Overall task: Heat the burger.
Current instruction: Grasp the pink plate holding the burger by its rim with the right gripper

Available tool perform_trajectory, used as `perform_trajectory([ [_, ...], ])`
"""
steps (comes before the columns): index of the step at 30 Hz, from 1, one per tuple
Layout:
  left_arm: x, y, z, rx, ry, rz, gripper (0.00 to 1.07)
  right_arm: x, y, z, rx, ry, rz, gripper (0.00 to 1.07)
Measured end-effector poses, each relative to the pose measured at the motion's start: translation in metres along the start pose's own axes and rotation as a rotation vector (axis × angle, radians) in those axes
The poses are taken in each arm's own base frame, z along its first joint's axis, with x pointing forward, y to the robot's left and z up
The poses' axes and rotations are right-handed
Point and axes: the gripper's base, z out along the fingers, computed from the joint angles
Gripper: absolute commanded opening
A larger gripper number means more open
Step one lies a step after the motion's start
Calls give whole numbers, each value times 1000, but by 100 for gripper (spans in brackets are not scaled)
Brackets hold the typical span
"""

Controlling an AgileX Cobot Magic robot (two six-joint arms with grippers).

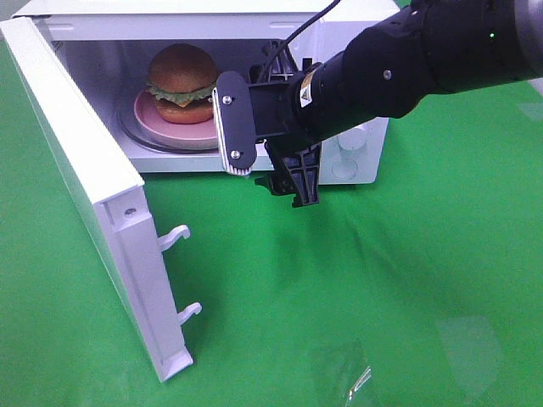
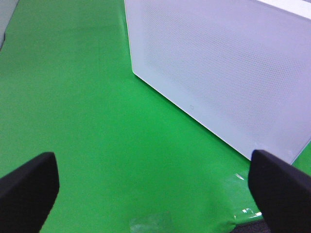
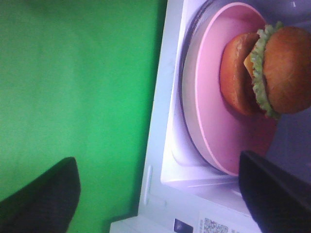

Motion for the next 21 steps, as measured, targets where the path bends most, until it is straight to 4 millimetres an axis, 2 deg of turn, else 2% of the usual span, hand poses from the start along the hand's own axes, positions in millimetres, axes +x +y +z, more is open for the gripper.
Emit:
perform_trajectory([
  [7, 0, 0, 0, 0, 0, 0, 98, -1, -3, 16, 11, -6, 3, 89],
  [13, 0, 0, 0, 0, 0, 0, 98, -5, -14, 30, 36, -14, 15, 89],
  [19, 0, 0, 0, 0, 0, 0, 98, -5, -16, 59, 31, -12, 27, 88],
  [21, 0, 0, 0, 0, 0, 0, 98, -6, -16, 62, 31, -12, 27, 88],
])
